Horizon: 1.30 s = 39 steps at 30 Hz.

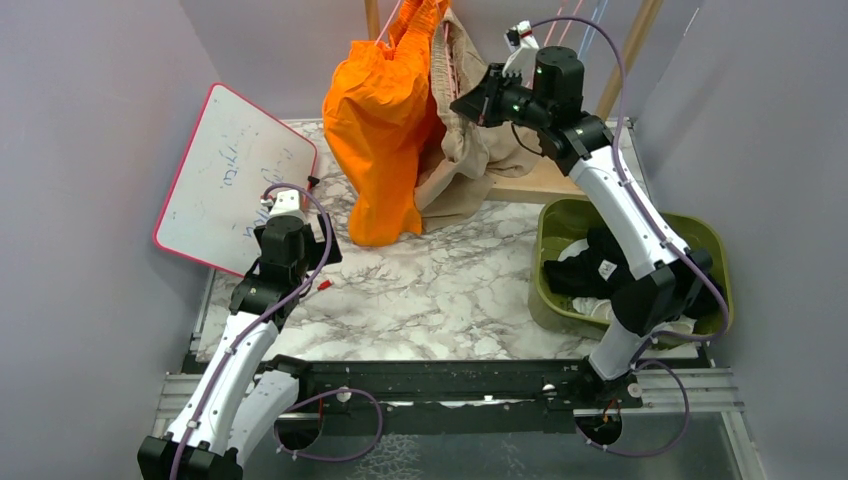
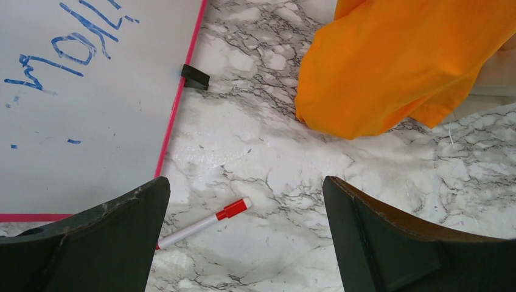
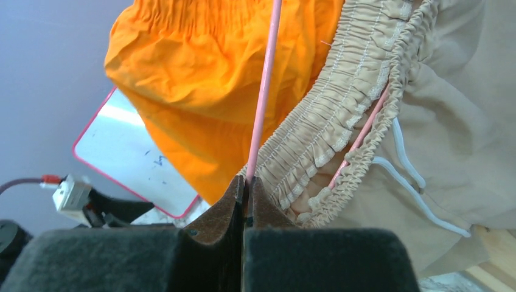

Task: Remove the shorts from the hanger
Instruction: Pick up the hanger from the clothes rod, then remove the shorts from the hanger.

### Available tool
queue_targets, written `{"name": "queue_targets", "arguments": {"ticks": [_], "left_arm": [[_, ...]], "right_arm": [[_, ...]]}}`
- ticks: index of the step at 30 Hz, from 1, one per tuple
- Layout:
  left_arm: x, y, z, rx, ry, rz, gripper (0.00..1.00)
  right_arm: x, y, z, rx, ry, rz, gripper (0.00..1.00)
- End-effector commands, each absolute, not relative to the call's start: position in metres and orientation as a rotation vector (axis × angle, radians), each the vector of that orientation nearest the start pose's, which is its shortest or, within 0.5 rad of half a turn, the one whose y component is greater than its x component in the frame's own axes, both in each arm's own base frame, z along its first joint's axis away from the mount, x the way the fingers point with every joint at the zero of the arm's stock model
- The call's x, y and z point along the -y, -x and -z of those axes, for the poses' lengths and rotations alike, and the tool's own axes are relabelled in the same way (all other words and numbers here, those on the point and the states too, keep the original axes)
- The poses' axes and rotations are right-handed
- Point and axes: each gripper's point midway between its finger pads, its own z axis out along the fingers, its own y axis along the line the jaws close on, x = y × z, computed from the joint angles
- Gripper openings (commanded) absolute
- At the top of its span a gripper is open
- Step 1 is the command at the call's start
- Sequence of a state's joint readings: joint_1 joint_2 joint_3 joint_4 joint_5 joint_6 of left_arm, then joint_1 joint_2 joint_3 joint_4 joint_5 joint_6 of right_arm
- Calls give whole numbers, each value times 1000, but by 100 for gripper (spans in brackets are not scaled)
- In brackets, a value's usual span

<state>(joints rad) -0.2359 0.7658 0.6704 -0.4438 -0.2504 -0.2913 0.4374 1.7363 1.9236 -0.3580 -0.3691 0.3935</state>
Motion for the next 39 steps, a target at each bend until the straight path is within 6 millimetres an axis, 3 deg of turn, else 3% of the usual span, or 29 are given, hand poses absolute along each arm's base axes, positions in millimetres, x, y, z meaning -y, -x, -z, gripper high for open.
{"name": "queue_targets", "arguments": {"ticks": [1,15,21,25,30,36,39], "left_arm": [[37,-273,-176,-2070,194,82,99],[37,-273,-180,-2056,195,91,99],[38,-272,-185,-2035,199,106,99],[49,-272,-194,-2001,157,180,98],[89,-264,-208,-1941,62,444,97],[179,-237,-228,-1917,-92,1102,94],[210,-224,-219,-1943,-171,1171,92]], "right_arm": [[-297,-397,-437,-1652,406,-1069,1],[-292,-293,-364,-1690,440,-1438,1],[-275,-250,-303,-1825,431,-1456,1],[-262,-228,-260,-1911,431,-1414,1],[-259,-218,-217,-2007,374,-1449,1],[-264,-222,-180,-2070,259,-1512,1],[-268,-224,-168,-2099,250,-1539,1]]}}
